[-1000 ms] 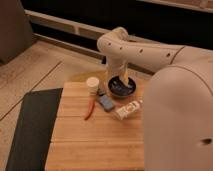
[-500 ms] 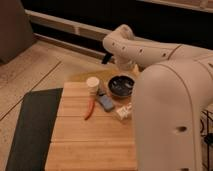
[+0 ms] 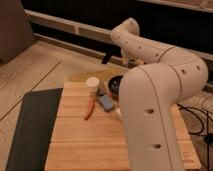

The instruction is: Move the arm in a circular motion

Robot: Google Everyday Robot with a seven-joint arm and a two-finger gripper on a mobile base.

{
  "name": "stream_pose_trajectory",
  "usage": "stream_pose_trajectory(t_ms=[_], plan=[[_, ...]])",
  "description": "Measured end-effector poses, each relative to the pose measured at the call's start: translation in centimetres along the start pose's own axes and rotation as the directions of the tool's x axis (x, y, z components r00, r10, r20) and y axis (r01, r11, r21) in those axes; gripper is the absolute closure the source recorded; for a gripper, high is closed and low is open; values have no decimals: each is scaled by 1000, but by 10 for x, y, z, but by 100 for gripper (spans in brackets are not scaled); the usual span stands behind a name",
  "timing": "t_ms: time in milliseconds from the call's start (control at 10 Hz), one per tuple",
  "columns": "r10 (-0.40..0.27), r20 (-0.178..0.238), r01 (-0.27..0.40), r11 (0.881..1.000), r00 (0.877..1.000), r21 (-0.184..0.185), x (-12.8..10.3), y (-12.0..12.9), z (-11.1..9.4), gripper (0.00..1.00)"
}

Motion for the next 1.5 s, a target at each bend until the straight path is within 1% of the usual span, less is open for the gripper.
stream_pose_trajectory(t_ms=[100, 200, 300, 400, 600, 700, 800, 900, 1000, 1100, 1200, 1300, 1400, 1500], plan=[[-100, -35, 96, 990, 994, -99, 16, 53, 1, 35], [-177, -56, 167, 975, 983, -146, 31, 83, -3, 35], [-255, -73, 238, 954, 964, -183, 48, 108, -9, 35], [-331, -86, 309, 929, 940, -204, 68, 128, -21, 35], [-405, -92, 380, 901, 910, -211, 95, 142, -41, 35], [-426, -98, 399, 892, 900, -211, 115, 145, -53, 35], [-431, -100, 403, 889, 897, -218, 131, 148, -64, 35], [-428, -104, 396, 887, 898, -236, 151, 152, -75, 35], [-416, -111, 379, 889, 902, -257, 168, 154, -85, 35], [-386, -127, 339, 897, 914, -284, 188, 153, -95, 35], [-356, -137, 304, 905, 925, -296, 197, 148, -100, 35], [-313, -152, 257, 917, 937, -305, 206, 140, -104, 35], [-253, -175, 196, 937, 952, -288, 208, 119, -101, 35], [-197, -194, 143, 955, 961, -261, 205, 98, -94, 35]])
